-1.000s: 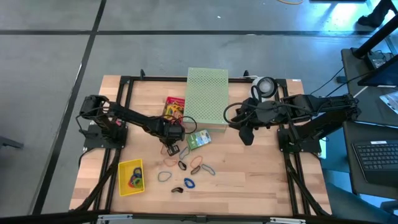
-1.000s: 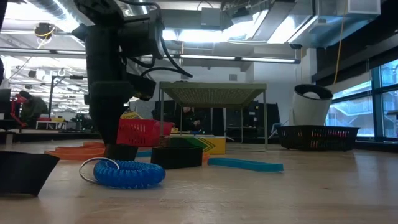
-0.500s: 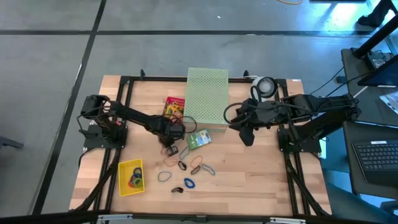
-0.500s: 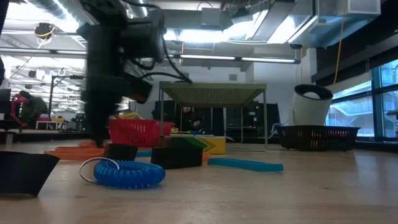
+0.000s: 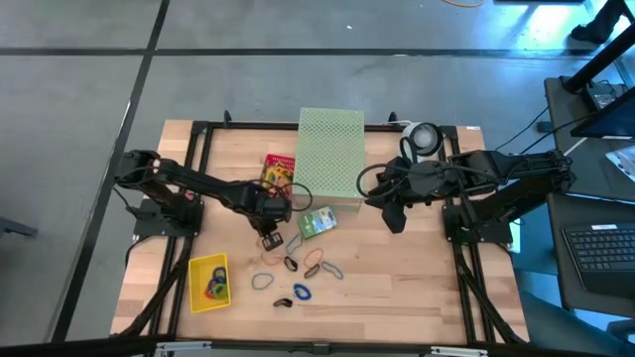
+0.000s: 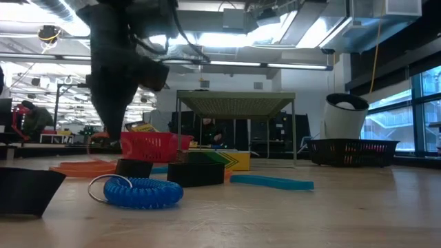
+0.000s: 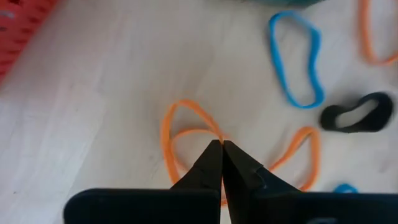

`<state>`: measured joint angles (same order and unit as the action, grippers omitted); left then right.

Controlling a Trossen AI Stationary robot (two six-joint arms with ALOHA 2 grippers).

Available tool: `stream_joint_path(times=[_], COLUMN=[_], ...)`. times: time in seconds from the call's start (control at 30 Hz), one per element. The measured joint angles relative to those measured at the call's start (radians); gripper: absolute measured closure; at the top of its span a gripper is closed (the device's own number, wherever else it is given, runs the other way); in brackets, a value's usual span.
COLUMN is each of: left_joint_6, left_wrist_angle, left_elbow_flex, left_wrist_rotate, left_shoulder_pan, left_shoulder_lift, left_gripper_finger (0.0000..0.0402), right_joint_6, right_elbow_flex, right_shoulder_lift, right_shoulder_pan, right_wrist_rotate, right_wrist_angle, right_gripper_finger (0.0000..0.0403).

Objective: Pick & Place Office Desk Supplies
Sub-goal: Put the orange rubber band into the black bin

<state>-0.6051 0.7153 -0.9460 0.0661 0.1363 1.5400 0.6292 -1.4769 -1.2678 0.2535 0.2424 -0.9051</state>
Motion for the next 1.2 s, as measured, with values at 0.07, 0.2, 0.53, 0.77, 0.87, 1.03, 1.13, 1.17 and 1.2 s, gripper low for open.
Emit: stream_joint_path(times=[0.07,0.2,0.53,0.77,0.87,1.03,1.13,1.17,1.2], left_joint_6=[-0.009,-0.041,-0.056,0.000,0.008,-0.003,-0.024,-0.025,-0.026], left_wrist_angle=[0.000,-0.001,-0.049,-0.194,-0.219,-0.295,-0.300,-0.301,-0.300], left_elbow_flex=[0.000,-0.001,-0.173,-0.317,-0.358,-0.369,-0.369,-0.369,-0.369], left_wrist_rotate=[-0.001,-0.003,-0.022,-0.021,-0.013,0.037,0.046,0.046,0.048], left_shoulder_pan=[0.000,0.000,0.000,0.000,0.000,0.001,0.012,0.015,0.018], left_shoulder_lift=[-0.027,-0.101,-0.275,-0.331,-0.343,-0.343,-0.343,-0.343,-0.343], left_gripper_finger=[0.0400,0.0400,0.0400,0.0400,0.0400,0.0400,0.0400,0.0400,0.0400], right_joint_6=[0.000,-0.004,-0.175,-0.202,-0.196,-0.166,-0.172,-0.184,-0.194], right_elbow_flex=[0.000,0.000,0.000,0.000,0.000,0.000,0.000,0.000,0.000], right_shoulder_lift=[0.000,-0.005,-0.049,-0.140,-0.188,-0.242,-0.248,-0.248,-0.247], right_shoulder_pan=[0.000,0.000,0.000,-0.002,-0.002,-0.002,-0.003,-0.004,-0.004], right_wrist_rotate=[0.000,0.000,-0.059,-0.118,-0.102,-0.067,-0.012,0.006,0.022], right_wrist_angle=[0.000,0.006,0.265,0.351,0.428,0.549,0.557,0.562,0.565], right_gripper_finger=[0.0273,0.0273,0.0273,0.0247,0.0213,0.0160,0.0147,0.0147,0.0147])
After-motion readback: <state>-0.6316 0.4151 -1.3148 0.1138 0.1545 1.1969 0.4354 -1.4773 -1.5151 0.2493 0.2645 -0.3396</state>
